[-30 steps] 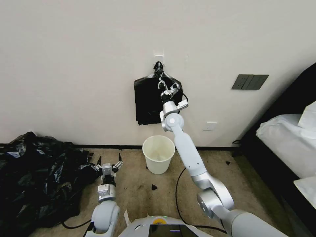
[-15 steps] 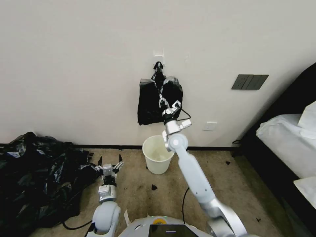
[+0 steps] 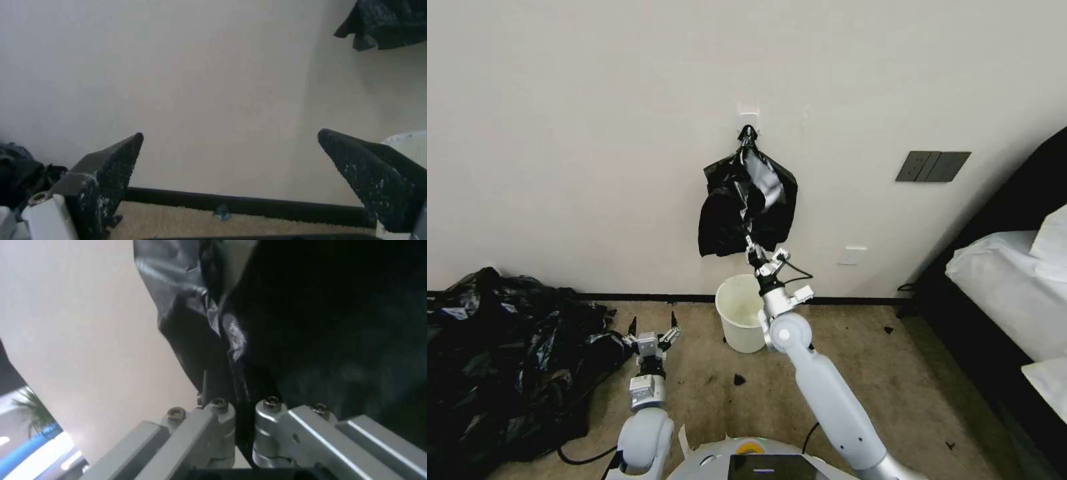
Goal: Place a trash bag onto the trash bin.
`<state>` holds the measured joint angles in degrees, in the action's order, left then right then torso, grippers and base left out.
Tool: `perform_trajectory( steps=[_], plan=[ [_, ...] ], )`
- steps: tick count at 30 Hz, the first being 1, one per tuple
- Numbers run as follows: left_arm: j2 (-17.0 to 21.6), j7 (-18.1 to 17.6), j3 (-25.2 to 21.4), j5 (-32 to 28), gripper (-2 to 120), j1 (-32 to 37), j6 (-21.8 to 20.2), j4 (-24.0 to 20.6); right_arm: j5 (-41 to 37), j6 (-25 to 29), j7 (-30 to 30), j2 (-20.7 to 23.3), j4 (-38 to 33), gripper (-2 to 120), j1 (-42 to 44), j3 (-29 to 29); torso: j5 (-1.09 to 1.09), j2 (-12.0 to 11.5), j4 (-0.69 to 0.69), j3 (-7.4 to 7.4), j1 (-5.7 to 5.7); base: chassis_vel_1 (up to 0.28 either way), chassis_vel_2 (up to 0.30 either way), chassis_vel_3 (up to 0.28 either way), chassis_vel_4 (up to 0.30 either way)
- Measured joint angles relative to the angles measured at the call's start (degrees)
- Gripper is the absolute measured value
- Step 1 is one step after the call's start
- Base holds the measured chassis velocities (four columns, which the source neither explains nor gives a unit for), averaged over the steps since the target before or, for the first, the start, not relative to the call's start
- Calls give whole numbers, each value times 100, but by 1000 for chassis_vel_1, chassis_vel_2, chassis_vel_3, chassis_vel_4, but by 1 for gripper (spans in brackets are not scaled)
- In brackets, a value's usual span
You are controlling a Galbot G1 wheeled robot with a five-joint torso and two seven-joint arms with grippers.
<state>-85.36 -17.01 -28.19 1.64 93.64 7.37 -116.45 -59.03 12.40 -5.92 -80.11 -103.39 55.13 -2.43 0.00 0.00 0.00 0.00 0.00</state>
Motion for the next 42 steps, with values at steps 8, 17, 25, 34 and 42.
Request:
perform_trajectory(
  steps=[8,17,25,34,42],
  plan=[
    [49,35,55,-15,100,-55,80,-7,380,237,-145,143,116,0,336,217,0,0,-1,0,0,0,0,0,0],
    [129,244,94,-36,100,-123,211,-50,826,422,-325,229,235,0,600,361,0,0,0,0,0,0,0,0,0],
    [373,374,100,-72,100,-210,356,-65,1075,562,-455,343,316,0,709,371,0,0,-1,0,0,0,0,0,0],
    [1012,797,95,-330,100,-433,699,-75,1183,637,-496,419,304,0,731,299,-1,0,0,1,0,0,0,0,0],
    [3032,1820,128,-1416,100,-1813,1114,-217,1595,703,-615,184,319,0,166,94,-2,0,-1,1,0,0,0,0,0]
  ],
)
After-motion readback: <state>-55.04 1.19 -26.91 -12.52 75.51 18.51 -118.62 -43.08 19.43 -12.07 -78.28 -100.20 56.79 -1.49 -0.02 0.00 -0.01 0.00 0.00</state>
